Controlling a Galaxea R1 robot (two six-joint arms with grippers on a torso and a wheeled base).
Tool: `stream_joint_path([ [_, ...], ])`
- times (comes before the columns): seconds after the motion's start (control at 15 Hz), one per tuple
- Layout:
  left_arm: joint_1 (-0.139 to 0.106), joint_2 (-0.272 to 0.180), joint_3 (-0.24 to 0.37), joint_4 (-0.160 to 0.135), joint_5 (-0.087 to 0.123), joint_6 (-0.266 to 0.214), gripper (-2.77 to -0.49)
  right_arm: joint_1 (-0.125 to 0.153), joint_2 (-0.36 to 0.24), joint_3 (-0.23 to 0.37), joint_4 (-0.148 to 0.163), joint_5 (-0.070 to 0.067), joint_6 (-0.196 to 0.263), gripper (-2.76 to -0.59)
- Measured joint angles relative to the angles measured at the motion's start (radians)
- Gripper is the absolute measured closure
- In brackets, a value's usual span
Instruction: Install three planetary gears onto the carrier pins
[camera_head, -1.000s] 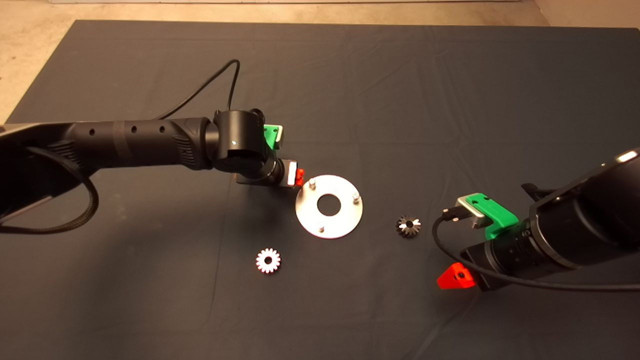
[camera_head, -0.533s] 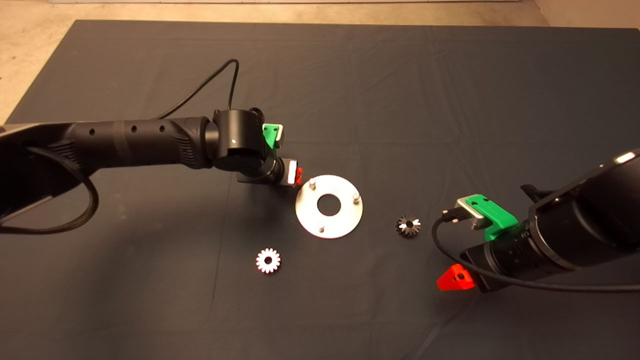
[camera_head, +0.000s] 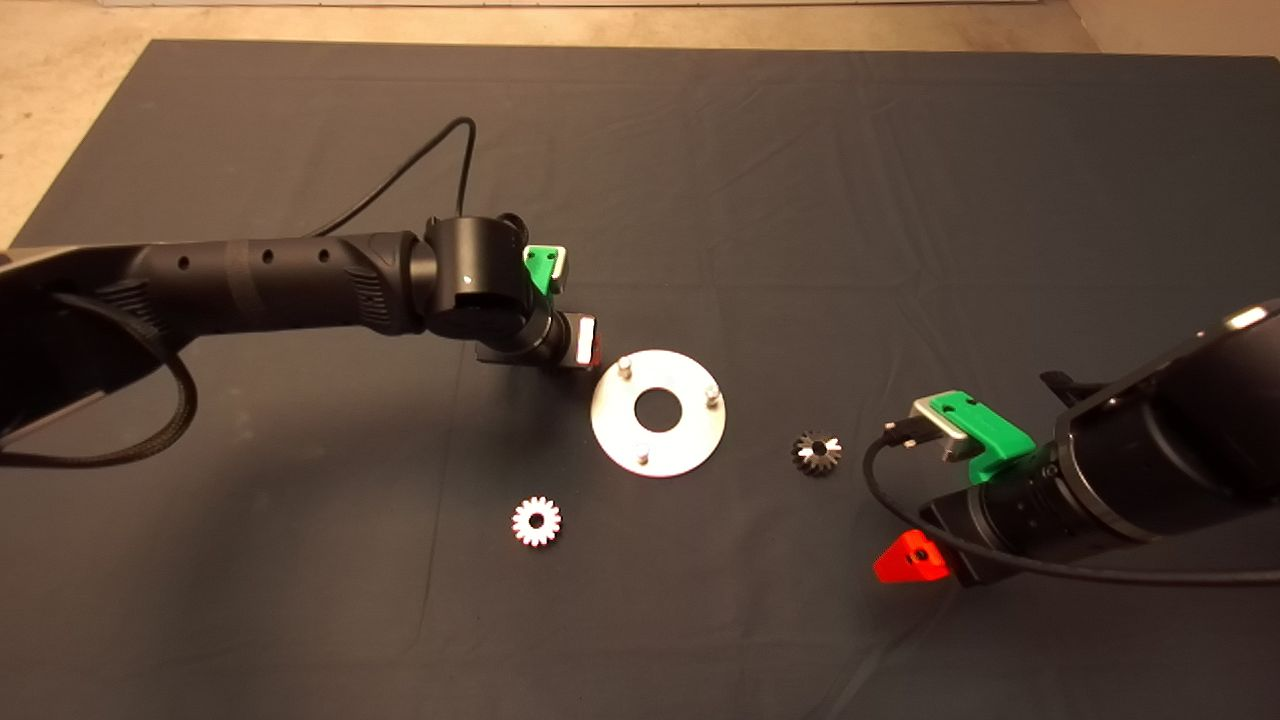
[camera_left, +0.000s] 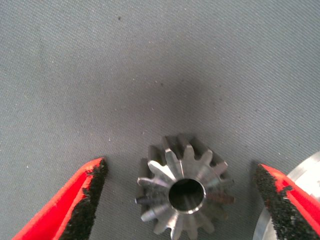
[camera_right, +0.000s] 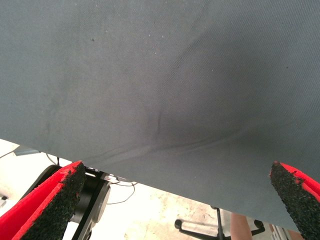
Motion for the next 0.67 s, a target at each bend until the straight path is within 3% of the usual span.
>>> stream_joint_path([
  [0.67, 0.000, 0.000, -0.013, 0.000, -0.001, 0.003, -1.65, -0.006, 0.000, 0.000, 0.000, 0.000, 0.000, -2.75],
])
